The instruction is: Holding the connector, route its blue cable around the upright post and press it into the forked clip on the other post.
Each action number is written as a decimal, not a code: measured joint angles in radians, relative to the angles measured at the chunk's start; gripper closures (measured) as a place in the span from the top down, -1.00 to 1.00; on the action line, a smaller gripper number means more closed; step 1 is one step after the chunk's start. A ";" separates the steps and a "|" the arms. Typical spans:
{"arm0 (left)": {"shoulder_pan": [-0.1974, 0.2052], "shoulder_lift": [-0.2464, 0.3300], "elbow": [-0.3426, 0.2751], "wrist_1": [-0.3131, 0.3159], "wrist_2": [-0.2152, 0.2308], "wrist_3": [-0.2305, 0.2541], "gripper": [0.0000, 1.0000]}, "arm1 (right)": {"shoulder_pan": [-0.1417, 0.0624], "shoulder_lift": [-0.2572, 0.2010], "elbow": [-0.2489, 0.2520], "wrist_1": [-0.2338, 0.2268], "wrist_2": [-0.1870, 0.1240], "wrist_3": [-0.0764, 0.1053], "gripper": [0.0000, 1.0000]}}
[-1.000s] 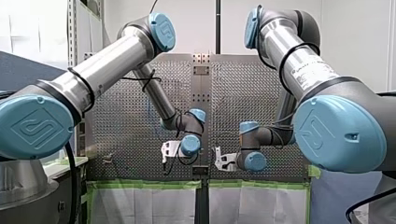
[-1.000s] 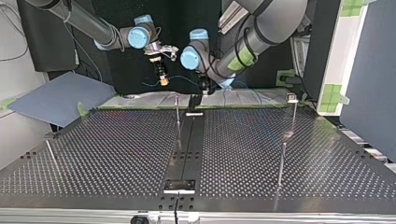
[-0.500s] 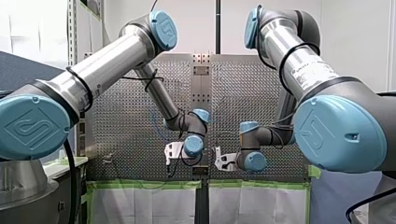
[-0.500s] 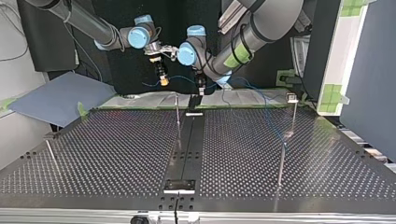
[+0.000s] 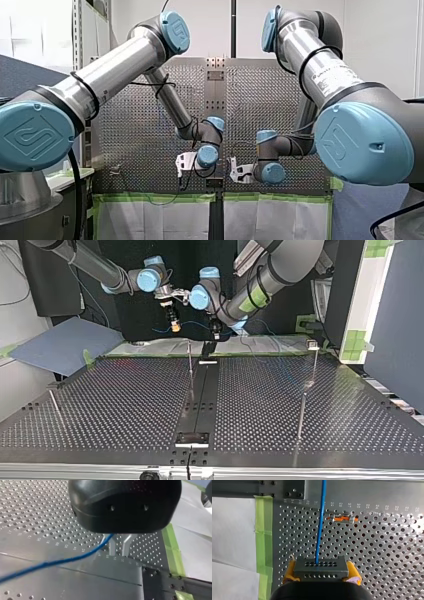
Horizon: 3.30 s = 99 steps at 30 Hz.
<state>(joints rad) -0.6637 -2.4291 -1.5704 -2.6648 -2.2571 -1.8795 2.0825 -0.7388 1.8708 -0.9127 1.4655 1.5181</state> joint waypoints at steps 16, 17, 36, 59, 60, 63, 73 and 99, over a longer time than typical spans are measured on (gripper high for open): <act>-0.008 -0.065 0.000 0.058 0.031 -0.086 -0.72 | -0.021 0.000 0.000 0.000 0.017 0.009 -1.00; -0.008 -0.067 0.000 0.068 0.032 -0.089 -0.72 | -0.022 0.000 0.000 0.000 0.018 0.010 -1.00; -0.009 -0.074 0.000 0.162 0.038 -0.109 -0.72 | -0.062 0.044 -0.023 -0.014 0.027 0.011 -1.00; 0.008 -0.143 0.042 0.261 0.074 -0.150 -0.72 | -0.104 0.047 -0.099 0.031 -0.012 0.011 -1.00; 0.009 -0.143 0.043 0.264 0.074 -0.150 -0.72 | -0.105 0.047 -0.102 0.034 -0.013 0.011 -1.00; 0.011 -0.144 0.043 0.269 0.076 -0.148 -0.72 | -0.110 0.047 -0.109 0.042 -0.018 0.014 -1.00; 0.019 -0.143 0.052 0.277 0.083 -0.141 -0.72 | -0.125 0.047 -0.128 0.062 -0.027 0.022 -1.00; 0.039 -0.144 0.106 0.233 0.125 -0.140 -0.72 | -0.151 0.048 -0.183 0.139 -0.009 0.017 -1.00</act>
<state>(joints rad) -0.6249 -2.5726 -1.4640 -2.4323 -2.1326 -2.0196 1.9318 -0.6913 1.6876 -0.7740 1.4567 1.5354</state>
